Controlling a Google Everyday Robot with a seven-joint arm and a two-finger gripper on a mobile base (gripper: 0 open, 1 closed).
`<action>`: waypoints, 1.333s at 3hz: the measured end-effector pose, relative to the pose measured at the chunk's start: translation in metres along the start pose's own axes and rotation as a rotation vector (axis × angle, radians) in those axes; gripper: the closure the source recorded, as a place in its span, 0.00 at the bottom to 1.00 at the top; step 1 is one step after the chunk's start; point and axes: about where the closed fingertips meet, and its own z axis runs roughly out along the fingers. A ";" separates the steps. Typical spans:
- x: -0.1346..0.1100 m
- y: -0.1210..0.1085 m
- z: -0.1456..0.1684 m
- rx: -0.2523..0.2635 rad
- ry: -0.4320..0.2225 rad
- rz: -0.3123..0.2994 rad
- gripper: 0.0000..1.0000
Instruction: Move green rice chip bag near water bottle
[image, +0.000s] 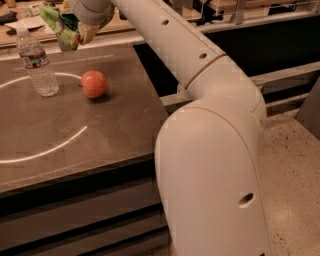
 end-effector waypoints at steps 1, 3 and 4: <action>-0.006 0.006 0.012 -0.021 -0.019 0.018 1.00; -0.039 0.011 0.040 -0.067 -0.071 -0.001 1.00; -0.047 0.017 0.053 -0.092 -0.089 0.005 1.00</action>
Offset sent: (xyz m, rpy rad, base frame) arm -0.0196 0.0500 -0.0292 -0.0267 0.0711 0.0656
